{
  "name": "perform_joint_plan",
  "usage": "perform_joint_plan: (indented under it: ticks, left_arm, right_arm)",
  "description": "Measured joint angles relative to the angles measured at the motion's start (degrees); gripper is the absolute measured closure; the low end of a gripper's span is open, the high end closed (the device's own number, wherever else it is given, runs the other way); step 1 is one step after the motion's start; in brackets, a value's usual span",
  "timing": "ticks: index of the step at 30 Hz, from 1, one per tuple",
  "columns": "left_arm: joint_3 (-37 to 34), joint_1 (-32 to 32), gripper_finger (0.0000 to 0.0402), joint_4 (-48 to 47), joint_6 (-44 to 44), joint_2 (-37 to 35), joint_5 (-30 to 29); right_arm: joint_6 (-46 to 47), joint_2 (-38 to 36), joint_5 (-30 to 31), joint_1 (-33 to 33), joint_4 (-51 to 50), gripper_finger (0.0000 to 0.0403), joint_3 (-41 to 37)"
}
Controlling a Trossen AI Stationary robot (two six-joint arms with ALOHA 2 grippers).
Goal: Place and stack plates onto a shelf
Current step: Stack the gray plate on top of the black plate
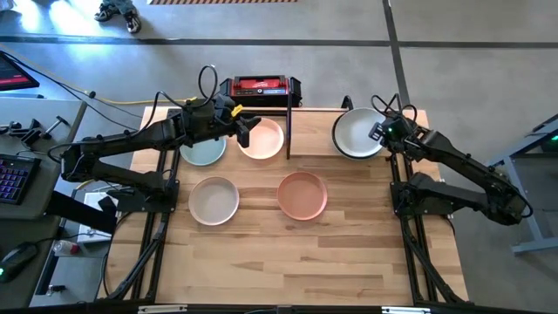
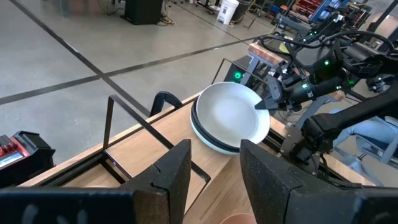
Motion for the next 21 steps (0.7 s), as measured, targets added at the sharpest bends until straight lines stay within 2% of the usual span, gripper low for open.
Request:
perform_joint_plan:
  ticks: [15,21]
  left_arm:
    - [0.0,0.0,0.0275,0.0,0.0,0.0,0.0]
    - [0.0,0.0,0.0275,0.0,0.0,0.0,0.0]
  right_arm:
    - [1.7,0.0,0.0,0.0,0.8,0.04,0.0]
    - [1.5,0.0,0.1,0.0,0.1,0.0344,0.0]
